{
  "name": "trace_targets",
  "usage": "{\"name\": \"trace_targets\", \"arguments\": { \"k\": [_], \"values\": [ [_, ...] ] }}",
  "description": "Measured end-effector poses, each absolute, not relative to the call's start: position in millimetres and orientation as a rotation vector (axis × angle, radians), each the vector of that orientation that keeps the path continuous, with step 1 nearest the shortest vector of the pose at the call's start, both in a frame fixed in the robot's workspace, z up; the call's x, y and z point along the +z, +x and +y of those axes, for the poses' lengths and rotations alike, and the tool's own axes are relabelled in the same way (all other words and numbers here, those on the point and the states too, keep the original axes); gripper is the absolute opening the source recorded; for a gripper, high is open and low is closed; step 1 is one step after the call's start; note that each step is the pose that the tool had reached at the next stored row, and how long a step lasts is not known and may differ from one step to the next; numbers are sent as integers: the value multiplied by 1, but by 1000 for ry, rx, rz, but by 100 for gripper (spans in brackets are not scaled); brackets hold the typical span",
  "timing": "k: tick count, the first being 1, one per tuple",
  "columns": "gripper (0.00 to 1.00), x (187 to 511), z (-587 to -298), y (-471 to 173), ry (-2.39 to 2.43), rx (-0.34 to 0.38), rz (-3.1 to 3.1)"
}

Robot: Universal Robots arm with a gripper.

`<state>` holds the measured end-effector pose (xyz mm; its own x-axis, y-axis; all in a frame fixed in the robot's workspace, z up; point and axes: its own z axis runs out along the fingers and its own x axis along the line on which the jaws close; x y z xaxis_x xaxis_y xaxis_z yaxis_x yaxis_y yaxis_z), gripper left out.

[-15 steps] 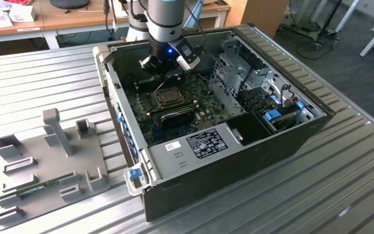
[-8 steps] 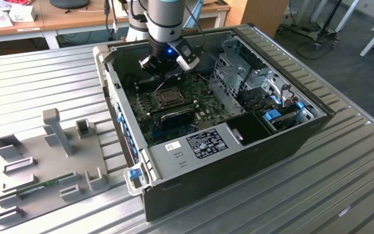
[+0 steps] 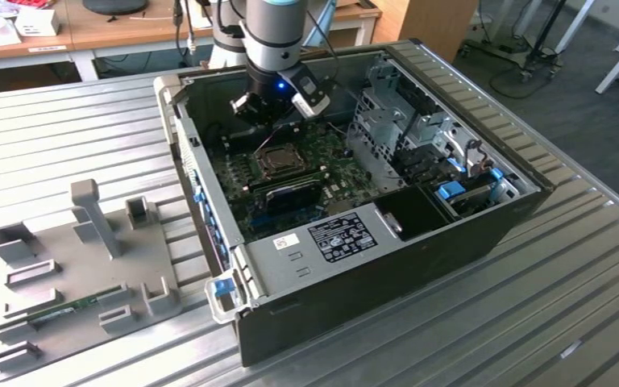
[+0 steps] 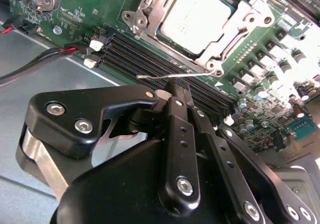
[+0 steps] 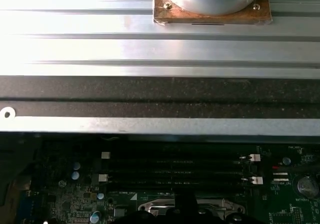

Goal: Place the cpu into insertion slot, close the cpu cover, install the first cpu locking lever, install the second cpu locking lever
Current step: 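Install the first cpu locking lever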

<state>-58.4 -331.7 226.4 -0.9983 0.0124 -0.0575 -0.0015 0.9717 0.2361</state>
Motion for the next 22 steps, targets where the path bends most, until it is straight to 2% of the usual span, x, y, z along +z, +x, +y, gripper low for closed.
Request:
{"name": "trace_targets", "arguments": {
  "k": [22],
  "values": [
    [10, 223, -331, -53, 8, 366, 3061]
  ]
}}
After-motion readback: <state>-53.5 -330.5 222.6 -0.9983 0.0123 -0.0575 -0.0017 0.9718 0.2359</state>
